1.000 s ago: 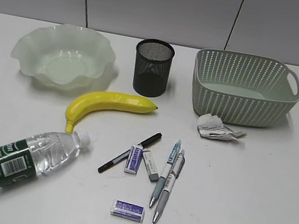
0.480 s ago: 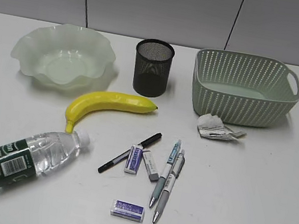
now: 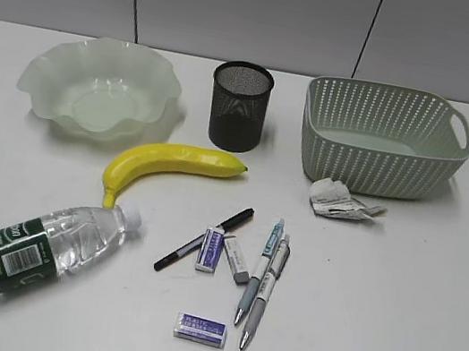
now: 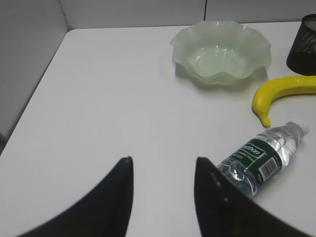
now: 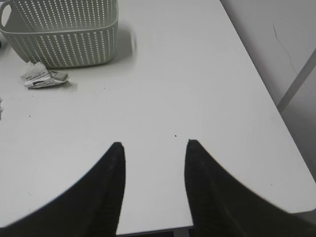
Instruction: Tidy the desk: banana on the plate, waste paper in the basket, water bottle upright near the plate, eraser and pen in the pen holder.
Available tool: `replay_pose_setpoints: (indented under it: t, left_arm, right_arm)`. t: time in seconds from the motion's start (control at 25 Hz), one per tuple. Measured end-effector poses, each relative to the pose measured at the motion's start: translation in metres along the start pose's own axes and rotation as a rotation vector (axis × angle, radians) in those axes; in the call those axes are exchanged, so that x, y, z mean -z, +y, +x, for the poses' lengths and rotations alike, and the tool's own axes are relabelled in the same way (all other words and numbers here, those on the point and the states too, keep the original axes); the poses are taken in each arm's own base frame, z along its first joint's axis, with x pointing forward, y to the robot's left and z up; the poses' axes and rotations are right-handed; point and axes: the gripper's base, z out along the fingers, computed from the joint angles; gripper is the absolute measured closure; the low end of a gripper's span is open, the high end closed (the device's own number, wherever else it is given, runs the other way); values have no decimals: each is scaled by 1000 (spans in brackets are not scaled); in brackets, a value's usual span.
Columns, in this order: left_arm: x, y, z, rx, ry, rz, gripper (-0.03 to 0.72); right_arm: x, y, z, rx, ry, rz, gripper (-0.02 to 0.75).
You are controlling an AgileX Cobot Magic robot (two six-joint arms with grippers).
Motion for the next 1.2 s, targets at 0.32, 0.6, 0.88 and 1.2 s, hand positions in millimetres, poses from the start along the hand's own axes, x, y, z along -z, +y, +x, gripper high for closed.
replay_pose_setpoints:
  t: [0.32, 0.6, 0.88, 1.2]
  left_arm:
    - [1, -1, -5, 1, -20, 14, 381]
    - [-18, -7, -66, 86, -381, 92, 423]
    - [-107, -7, -120, 148, -348, 70, 432]
    - [-232, -34, -154, 12, -20, 120, 432]
  right_arm:
    - [0, 0, 0, 0, 0, 0, 407]
    - [0, 0, 0, 0, 0, 0, 407]
    - [0, 0, 0, 0, 0, 0, 407]
    - [0, 0, 0, 0, 0, 0, 407]
